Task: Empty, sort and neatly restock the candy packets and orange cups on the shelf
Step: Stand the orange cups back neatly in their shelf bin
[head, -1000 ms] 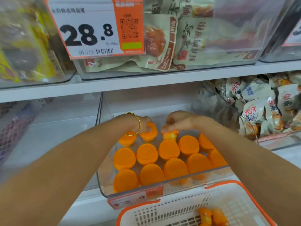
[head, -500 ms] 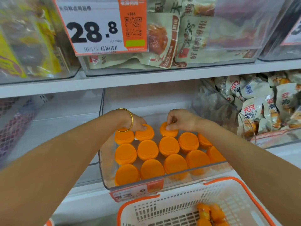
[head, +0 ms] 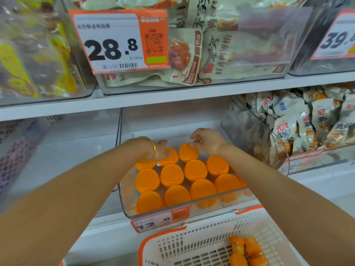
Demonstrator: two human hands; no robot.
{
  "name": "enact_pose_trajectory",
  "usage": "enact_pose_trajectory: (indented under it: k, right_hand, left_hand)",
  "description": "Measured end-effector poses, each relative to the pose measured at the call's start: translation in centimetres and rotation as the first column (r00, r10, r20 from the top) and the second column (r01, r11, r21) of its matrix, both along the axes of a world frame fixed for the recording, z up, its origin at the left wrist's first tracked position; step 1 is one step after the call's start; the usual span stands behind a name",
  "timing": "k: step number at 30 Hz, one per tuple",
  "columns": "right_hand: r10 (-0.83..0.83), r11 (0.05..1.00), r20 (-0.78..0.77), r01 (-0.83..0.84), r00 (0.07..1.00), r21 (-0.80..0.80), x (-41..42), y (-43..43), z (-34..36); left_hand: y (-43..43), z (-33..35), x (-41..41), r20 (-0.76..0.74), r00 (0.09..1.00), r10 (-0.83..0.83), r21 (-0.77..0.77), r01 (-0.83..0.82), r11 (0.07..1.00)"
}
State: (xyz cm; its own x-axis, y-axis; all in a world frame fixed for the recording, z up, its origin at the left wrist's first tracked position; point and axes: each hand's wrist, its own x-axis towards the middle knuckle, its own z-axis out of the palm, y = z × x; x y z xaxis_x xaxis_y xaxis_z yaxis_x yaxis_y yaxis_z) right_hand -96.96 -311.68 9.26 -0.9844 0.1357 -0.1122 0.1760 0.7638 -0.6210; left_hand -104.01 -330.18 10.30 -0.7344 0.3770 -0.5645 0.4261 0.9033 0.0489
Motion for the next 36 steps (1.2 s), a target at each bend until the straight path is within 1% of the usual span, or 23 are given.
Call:
enact_pose_trajectory:
  k: [1,2,3,4,5,6,7,9,10,11,12,13,15,16,17,19,21,23,25,28,30,33,36]
  right_hand:
    - [-0.004,1.000,-0.076,0.006,0.997,0.026,0.8,-0.2,0.7]
    - [-0.003,0.999,-0.150,0.008,0.989,0.034,2.1,-0.4,1.7]
    - [0.002,0.999,-0.223,0.006,0.975,0.036,3.7,-0.8,2.8]
    - [0.002,1.000,-0.296,0.006,0.955,0.028,5.8,-1.2,4.0]
    - [-0.016,1.000,-0.361,0.014,0.932,-0.009,8.1,-1.6,5.0]
    - [-0.051,0.997,-0.410,0.020,0.911,-0.080,10.6,-2.0,5.9]
    - [-0.093,0.984,-0.427,0.018,0.899,-0.175,13.1,-2.2,6.3]
    - [-0.146,0.931,-0.378,-0.003,0.914,-0.365,17.9,-2.6,6.2]
    - [-0.156,0.903,-0.332,-0.002,0.930,-0.429,19.8,-2.7,5.4]
    - [-0.163,0.884,-0.276,0.016,0.947,-0.466,21.2,-2.5,4.0]
    - [-0.178,0.871,-0.210,0.055,0.961,-0.488,22.2,-2.3,2.2]
    - [-0.201,0.862,-0.129,0.113,0.971,-0.495,23.0,-2.0,-0.2]
    - [-0.231,0.856,0.060,0.232,0.971,-0.462,24.0,-1.6,-6.0]
    - [-0.221,0.862,0.157,0.268,0.962,-0.430,24.2,-1.6,-9.1]
    - [-0.201,0.875,0.255,0.290,0.946,-0.387,24.5,-1.8,-12.0]
    - [-0.149,0.909,0.398,0.284,0.905,-0.306,25.1,-2.3,-17.7]
    - [-0.105,0.932,0.478,0.253,0.872,-0.257,26.1,-3.2,-22.1]
    - [-0.076,0.970,0.514,0.182,0.855,-0.160,26.6,-3.5,-26.2]
    - [-0.058,0.991,0.534,0.111,0.844,-0.068,26.8,-3.7,-29.6]
    - [0.017,0.999,0.584,-0.042,0.812,0.029,27.0,-4.4,-33.2]
    - [0.044,0.991,0.615,-0.114,0.787,0.075,27.3,-5.1,-34.5]
    - [0.044,0.956,0.626,-0.215,0.779,0.201,27.3,-5.9,-35.8]
    - [0.020,0.920,0.649,-0.269,0.760,0.286,26.4,-6.4,-36.7]
  left_hand:
    - [0.3,0.7,0.7,-0.032,0.999,-0.007,0.041,0.008,0.999]
    - [0.6,2.0,2.0,-0.106,0.994,-0.002,0.136,0.017,0.991]
    - [0.6,3.0,3.0,-0.190,0.982,0.000,0.254,0.049,0.966]
    - [0.5,4.3,5.0,-0.255,0.967,0.022,0.402,0.085,0.912]
    - [0.3,5.2,6.7,-0.270,0.961,0.066,0.563,0.101,0.820]
    - [0.1,6.0,8.9,-0.282,0.955,0.088,0.698,0.141,0.702]
    - [-0.3,6.4,11.2,-0.296,0.950,0.100,0.795,0.187,0.577]
    - [-0.9,6.5,16.4,-0.299,0.952,0.065,0.895,0.256,0.365]
    - [-1.2,5.9,18.6,-0.266,0.964,0.015,0.918,0.248,0.309]
    - [-1.2,4.5,20.5,-0.212,0.976,-0.043,0.931,0.215,0.295]
    - [-1.2,2.7,22.0,-0.158,0.982,-0.107,0.923,0.186,0.336]
    - [-1.0,0.6,23.1,-0.105,0.980,-0.166,0.889,0.168,0.426]
    - [-0.4,-4.5,24.1,0.028,0.971,-0.238,0.733,0.142,0.665]
    - [-0.2,-7.4,24.0,0.081,0.962,-0.260,0.627,0.153,0.764]
    - [-0.1,-10.3,23.8,0.115,0.954,-0.277,0.509,0.183,0.841]
    - [-0.2,-15.9,23.0,0.144,0.946,-0.290,0.308,0.235,0.922]
    - [-1.0,-21.1,22.5,0.170,0.942,-0.288,0.188,0.256,0.948]
    - [-2.1,-26.1,22.1,0.190,0.938,-0.289,0.087,0.277,0.957]
    - [-2.9,-30.5,22.0,0.216,0.930,-0.297,-0.017,0.308,0.951]
    - [-3.2,-34.9,22.4,0.277,0.917,-0.289,-0.156,0.339,0.928]
    - [-3.3,-36.3,22.9,0.300,0.902,-0.311,-0.191,0.376,0.907]
    - [-3.7,-37.3,23.1,0.269,0.880,-0.392,-0.173,0.444,0.879]
    - [-3.5,-38.5,22.7,0.269,0.882,-0.387,-0.154,0.436,0.887]
